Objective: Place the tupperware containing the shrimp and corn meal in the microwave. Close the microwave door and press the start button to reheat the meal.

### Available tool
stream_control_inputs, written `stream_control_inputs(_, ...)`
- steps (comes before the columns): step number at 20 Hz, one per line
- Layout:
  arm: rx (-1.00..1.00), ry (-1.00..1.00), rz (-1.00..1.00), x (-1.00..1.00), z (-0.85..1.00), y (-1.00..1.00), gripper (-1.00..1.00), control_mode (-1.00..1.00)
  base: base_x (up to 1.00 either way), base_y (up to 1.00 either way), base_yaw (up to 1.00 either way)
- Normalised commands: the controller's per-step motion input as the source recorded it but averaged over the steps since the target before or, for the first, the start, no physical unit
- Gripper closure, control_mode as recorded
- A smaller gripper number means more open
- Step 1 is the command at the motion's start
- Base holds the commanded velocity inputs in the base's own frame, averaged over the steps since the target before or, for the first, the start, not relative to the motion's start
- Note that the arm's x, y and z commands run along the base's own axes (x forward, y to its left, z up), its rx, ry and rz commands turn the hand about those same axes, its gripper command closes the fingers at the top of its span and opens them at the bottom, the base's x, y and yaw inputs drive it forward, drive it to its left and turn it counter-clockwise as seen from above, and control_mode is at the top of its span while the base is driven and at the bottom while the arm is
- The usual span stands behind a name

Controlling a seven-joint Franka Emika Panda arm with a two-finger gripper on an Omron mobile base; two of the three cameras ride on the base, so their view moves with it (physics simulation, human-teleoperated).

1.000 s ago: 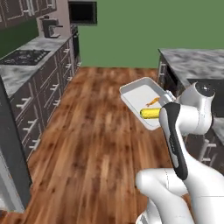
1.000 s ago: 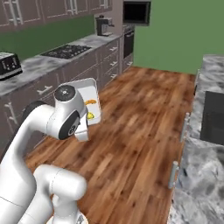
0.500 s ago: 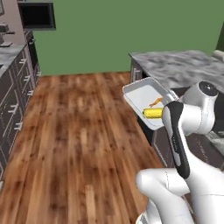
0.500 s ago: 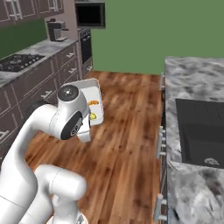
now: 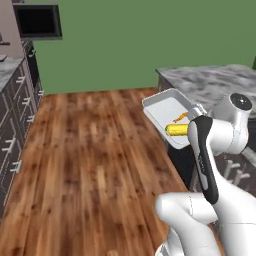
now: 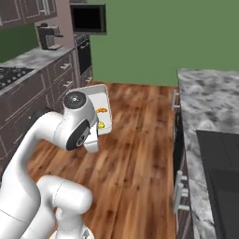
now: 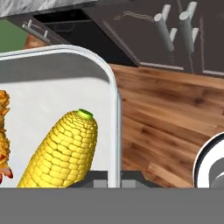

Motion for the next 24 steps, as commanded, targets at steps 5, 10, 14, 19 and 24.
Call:
stream_control_inputs(5, 0.00, 0.00, 0.00, 0.00, 0.00, 0.00, 1.00, 1.00, 1.00, 0.27, 0.02)
stream_control_inputs(10, 0.00, 0.00, 0.00, 0.00, 0.00, 0.00, 1.00, 1.00, 1.00, 0.23, 0.05)
stream_control_inputs(14, 0.00, 0.00, 0.00, 0.00, 0.00, 0.00, 1.00, 1.00, 1.00, 0.18, 0.00)
stream_control_inputs(19, 0.00, 0.00, 0.00, 0.00, 0.00, 0.00, 1.00, 1.00, 1.00, 0.20, -0.01)
stream_control_inputs(24, 0.00, 0.00, 0.00, 0.00, 0.00, 0.00, 1.00, 1.00, 1.00, 0.23, -0.03)
